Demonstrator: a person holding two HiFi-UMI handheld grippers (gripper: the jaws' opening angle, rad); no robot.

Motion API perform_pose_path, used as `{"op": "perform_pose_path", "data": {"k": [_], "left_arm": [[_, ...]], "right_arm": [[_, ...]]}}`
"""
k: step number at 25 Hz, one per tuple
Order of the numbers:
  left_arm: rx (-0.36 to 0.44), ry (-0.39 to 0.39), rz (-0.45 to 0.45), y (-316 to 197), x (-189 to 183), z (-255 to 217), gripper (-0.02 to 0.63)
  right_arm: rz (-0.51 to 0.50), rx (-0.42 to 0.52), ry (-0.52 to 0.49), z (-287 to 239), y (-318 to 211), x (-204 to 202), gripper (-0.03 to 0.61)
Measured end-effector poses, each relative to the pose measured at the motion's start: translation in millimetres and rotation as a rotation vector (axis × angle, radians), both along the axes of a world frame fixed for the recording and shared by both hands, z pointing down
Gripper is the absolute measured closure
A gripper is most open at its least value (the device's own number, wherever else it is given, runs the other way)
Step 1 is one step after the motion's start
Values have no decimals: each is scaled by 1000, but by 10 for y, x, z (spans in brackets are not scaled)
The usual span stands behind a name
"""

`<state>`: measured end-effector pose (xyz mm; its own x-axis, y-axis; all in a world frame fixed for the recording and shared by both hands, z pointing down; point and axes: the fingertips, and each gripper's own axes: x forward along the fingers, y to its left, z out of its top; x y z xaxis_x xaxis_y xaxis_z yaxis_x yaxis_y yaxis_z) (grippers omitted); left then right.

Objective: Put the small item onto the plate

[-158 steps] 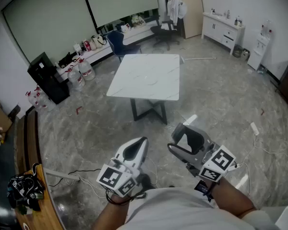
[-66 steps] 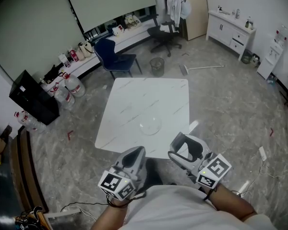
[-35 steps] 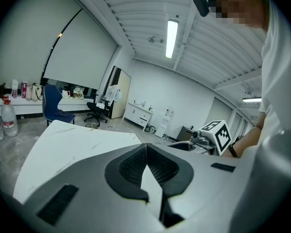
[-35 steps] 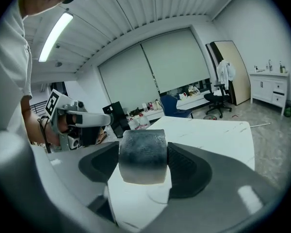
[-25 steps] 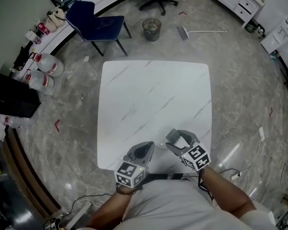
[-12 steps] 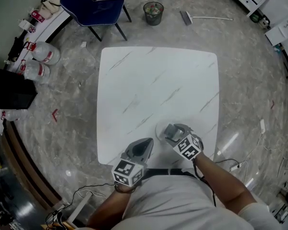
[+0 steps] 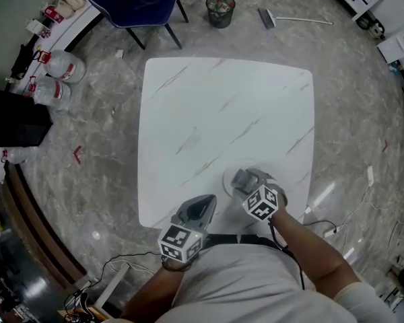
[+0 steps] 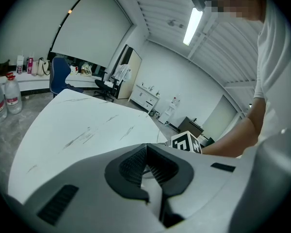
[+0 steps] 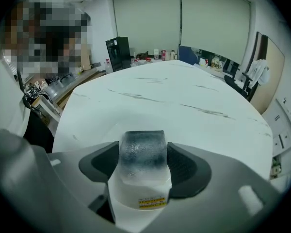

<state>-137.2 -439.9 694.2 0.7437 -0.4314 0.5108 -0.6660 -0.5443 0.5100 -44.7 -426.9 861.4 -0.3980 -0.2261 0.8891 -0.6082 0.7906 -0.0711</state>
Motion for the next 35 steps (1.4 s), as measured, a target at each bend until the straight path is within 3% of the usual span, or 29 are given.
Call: {"op": "perform_pose_path", "data": {"k": [11,18,29,35], "left_arm": [[2,-10,2,24,24,34,607],[12,-9,-1,136,93,-30,607],[93,-3,9,282,325,-391,607],[148,-1,0,463,452,-703,607]], "right_arm": [[-3,33,-10,25,-15,-4,275],[32,90,-76,-248,-15,-13,283],[88,266,-178,-1001,8,159,500],[97,333,-246,-1533,192,258,551]]}}
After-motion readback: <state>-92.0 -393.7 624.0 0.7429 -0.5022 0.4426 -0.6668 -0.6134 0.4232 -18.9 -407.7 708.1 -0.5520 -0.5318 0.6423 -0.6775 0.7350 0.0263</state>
